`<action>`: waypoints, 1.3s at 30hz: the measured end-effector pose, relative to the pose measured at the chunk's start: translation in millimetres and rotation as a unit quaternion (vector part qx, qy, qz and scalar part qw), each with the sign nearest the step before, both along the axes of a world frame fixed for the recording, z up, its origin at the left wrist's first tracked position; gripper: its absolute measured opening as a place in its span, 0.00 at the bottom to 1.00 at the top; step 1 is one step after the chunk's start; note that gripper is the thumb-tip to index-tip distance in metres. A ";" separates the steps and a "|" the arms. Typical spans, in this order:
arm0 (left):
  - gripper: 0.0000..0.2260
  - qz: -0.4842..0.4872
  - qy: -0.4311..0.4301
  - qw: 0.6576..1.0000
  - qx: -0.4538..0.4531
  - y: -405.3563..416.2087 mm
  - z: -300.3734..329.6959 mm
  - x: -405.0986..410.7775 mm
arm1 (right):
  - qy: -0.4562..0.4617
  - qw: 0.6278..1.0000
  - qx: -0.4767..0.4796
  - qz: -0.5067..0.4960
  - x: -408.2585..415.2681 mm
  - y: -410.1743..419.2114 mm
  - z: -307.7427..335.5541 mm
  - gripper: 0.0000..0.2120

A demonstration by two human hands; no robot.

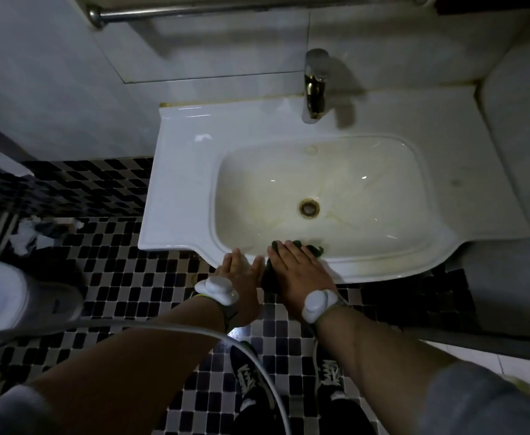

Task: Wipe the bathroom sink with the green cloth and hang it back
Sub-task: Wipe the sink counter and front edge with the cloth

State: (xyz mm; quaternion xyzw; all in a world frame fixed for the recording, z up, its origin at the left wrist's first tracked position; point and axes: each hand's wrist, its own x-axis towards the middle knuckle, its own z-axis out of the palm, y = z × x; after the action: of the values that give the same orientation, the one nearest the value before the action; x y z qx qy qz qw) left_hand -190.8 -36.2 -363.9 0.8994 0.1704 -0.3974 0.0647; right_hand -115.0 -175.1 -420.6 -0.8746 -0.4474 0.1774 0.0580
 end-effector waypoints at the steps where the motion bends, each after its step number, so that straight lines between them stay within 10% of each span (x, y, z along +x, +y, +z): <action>1: 0.35 0.000 -0.019 1.000 0.010 -1.9 -1.1 -0.9 | -0.003 1.000 -0.002 0.004 2.8 -5.6 0.4 0.36; 39: 0.41 -0.147 -0.018 0.986 -0.080 -110.6 -13.9 82.6 | 0.026 0.958 -0.070 -0.277 157.5 -239.5 9.5 0.32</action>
State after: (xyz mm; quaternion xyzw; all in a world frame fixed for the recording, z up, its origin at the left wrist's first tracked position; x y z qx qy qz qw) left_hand -108.3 -146.8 -377.8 0.9136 0.0028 -0.3985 0.0802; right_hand 42.5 -414.7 -411.1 -0.9611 -0.1727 0.2083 0.0550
